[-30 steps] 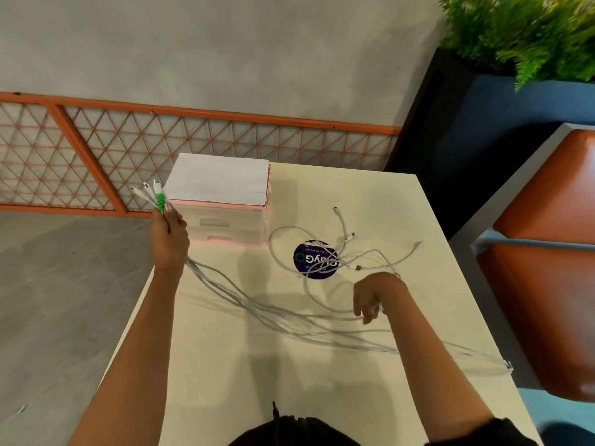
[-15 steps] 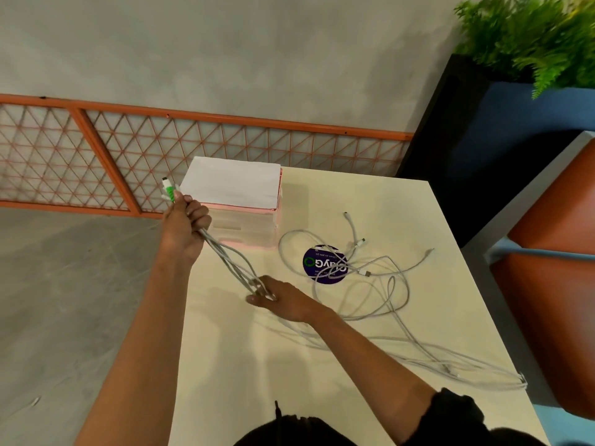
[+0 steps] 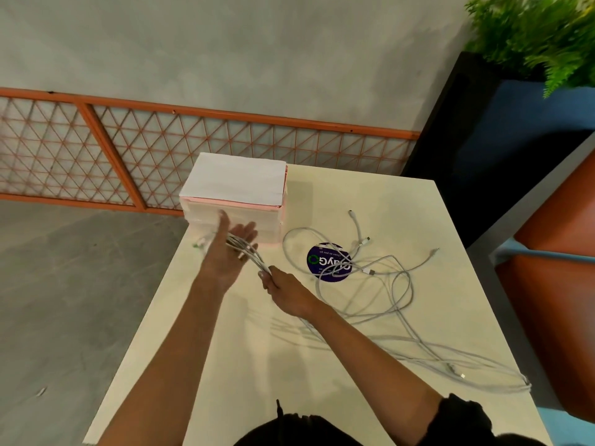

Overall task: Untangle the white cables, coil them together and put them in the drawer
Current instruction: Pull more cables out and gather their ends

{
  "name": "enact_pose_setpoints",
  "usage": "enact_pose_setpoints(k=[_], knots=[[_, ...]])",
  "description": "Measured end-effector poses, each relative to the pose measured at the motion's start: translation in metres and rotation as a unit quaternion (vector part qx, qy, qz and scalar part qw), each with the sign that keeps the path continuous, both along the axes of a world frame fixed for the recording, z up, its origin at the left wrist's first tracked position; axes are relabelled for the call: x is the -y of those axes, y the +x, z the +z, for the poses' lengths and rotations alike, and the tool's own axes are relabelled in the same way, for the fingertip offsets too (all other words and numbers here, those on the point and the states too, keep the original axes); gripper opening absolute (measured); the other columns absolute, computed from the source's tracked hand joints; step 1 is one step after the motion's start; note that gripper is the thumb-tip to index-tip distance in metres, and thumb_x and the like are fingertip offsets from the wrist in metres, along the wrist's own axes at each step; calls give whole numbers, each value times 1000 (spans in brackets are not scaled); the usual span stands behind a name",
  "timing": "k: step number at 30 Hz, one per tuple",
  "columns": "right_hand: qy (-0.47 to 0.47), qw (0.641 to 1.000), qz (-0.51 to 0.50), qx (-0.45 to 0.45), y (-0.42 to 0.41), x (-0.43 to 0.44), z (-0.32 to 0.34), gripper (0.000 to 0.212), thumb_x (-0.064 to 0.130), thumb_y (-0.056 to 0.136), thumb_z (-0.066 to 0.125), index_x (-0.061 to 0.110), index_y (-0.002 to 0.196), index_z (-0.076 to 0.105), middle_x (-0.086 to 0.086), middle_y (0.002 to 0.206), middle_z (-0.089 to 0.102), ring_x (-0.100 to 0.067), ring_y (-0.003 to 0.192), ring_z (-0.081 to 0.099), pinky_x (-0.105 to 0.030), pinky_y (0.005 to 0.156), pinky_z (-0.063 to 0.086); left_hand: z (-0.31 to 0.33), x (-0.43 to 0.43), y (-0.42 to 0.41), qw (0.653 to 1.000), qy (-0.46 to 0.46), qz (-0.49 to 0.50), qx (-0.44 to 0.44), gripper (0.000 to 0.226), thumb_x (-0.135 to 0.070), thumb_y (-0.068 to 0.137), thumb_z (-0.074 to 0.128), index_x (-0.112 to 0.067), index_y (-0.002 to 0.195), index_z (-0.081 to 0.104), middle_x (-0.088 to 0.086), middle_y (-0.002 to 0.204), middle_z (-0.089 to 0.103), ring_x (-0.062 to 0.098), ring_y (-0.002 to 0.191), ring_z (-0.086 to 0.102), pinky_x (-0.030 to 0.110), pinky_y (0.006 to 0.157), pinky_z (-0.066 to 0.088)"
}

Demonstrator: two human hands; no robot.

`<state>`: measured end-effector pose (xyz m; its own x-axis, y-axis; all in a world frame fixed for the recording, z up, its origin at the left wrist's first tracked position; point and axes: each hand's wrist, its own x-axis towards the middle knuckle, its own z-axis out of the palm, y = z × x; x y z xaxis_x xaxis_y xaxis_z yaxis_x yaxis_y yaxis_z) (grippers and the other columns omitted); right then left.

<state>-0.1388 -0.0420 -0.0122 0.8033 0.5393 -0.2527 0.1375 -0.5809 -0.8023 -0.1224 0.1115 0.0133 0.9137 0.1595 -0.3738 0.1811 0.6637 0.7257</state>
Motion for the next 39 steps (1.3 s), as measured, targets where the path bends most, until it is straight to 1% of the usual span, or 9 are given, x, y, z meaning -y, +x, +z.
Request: enact_pose_setpoints(k=[9, 12, 15, 17, 21, 25, 27, 29, 39], knots=[[-43, 998, 6, -43, 9, 0, 11, 21, 30, 102, 32, 13, 96, 42, 1, 75, 52, -12, 60, 52, -27, 60, 43, -15, 43, -4, 999, -2, 1, -42, 33, -26, 105, 32, -14, 77, 44, -3, 64, 69, 14, 78, 68, 27, 82, 47], [-75, 993, 34, -87, 11, 19, 21, 39, 50, 98, 36, 13, 106, 46, -3, 97, 61, -21, 87, 62, -32, 79, 46, -14, 41, -1, 998, -37, 43, -25, 38, -29, 105, 29, -16, 71, 39, -6, 46, 45, 14, 53, 52, 29, 75, 50], [-308, 950, 6, 52, 22, 57, 13, 45, 44, 102, 29, 14, 125, 54, -12, 126, 55, -31, 123, 46, -47, 105, 29, -12, 37, 0, 997, -33, 70, -14, 40, -29, 106, 26, -17, 69, 35, -9, 42, 31, 7, 37, 32, 22, 52, 43], [-395, 883, -185, 173, 24, 86, 0, 32, 26, 97, 46, 14, 126, 54, -14, 133, 44, -35, 127, 37, -50, 108, 22, -11, 35, 0, 996, -39, 81, -8, 40, -28, 107, 26, -18, 69, 35, -10, 42, 29, 6, 35, 26, 18, 40, 32], [-255, 792, -529, 168, 16, 137, 4, 63, -12, 70, 60, 13, 125, 43, -15, 136, 32, -38, 119, 36, -45, 101, 28, -9, 35, 1, 995, -22, 96, -3, 41, -27, 107, 24, -18, 68, 34, -10, 43, 27, 5, 34, 23, 16, 36, 25], [-49, 757, -642, -108, 30, 175, -9, 50, 5, 89, 57, -14, 129, 33, -24, 123, 44, -36, 120, 48, -36, 99, 39, -11, 40, 0, 994, 11, 105, -17, 41, -26, 107, 24, -18, 68, 33, -9, 46, 25, 5, 34, 22, 16, 34, 23], [109, 737, -642, -179, 30, 181, -12, 9, 1, 92, 49, -7, 96, 52, -16, 86, 55, -24, 78, 63, -26, 67, 52, -12, 42, -1, 993, 29, 110, -28, 40, -26, 107, 24, -18, 68, 34, -10, 45, 25, 5, 34, 21, 16, 33, 22], [252, 666, -671, -205, 29, 181, -7, 22, 5, 97, 43, 3, 75, 47, -9, 68, 49, -14, 46, 50, -18, 39, 40, -14, 44, -2, 991, 47, 121, -40, 39, -24, 106, 25, -18, 68, 35, -9, 47, 26, 5, 34, 21, 16, 34, 21], [449, 501, -740, 3, 35, 209, 38, 21, 17, 102, 37, 9, 96, 55, 1, 73, 57, -9, 57, 48, -17, 45, 36, -24, 41, -5, 975, 61, 193, -86, 35, -14, 103, 23, -19, 70, 34, -3, 62, 25, 4, 33, 24, 16, 33, 22]])
